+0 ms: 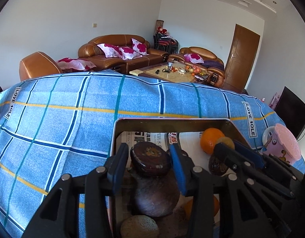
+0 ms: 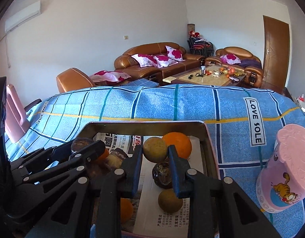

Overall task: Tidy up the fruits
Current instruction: 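Lower the dark cake into the box with the left tool while the right tool releases the yellow fruit there, then raise both open tools away from the filled tin box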

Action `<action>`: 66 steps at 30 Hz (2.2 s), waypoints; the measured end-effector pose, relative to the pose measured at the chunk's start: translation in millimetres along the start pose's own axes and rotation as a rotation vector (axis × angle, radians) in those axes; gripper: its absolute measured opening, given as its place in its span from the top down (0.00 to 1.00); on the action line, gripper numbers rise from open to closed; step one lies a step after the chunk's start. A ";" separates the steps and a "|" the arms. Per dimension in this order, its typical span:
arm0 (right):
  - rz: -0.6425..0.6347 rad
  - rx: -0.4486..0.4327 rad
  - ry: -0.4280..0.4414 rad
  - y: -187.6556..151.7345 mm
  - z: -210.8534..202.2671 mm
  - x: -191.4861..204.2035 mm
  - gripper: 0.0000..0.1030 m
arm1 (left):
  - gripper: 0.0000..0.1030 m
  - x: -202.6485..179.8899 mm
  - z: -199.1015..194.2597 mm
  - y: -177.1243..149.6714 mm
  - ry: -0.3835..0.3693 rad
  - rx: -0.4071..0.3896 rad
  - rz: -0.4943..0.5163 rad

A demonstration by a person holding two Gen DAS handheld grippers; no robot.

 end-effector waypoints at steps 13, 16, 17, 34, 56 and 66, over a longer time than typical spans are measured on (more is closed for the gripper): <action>0.094 -0.207 0.059 2.4 -42.1 -10.1 0.51 | 0.00 23.7 -36.9 5.3 0.022 -0.154 -0.101; 0.100 -0.327 0.016 3.3 -61.9 -10.3 0.15 | 0.00 26.3 -43.3 4.3 -0.005 -0.167 -0.114; 0.088 -0.372 -0.010 3.8 -70.5 -8.6 0.15 | 0.00 26.1 -45.7 3.7 0.008 -0.176 -0.101; 0.017 -0.546 -0.181 -18.0 -131.9 10.8 0.14 | 0.00 13.6 -91.8 -17.5 0.146 -0.324 0.104; 0.027 -0.620 -0.277 -34.2 -159.9 15.2 0.10 | 0.00 10.4 -105.2 -31.0 0.148 -0.335 0.102; 0.025 -0.610 -0.280 -33.3 -158.1 15.7 0.10 | 0.00 9.3 -104.8 -31.2 0.147 -0.328 0.102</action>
Point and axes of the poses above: each gripper's, at about its wrist camera, not at the fingertips, and z roughly the way its jaws point, x to its left, y to its top, the point moved 4 cm from there along z, roughly the way its jaws point, and after that the axes turned 3 degrees about z, right-handed, at the moved point
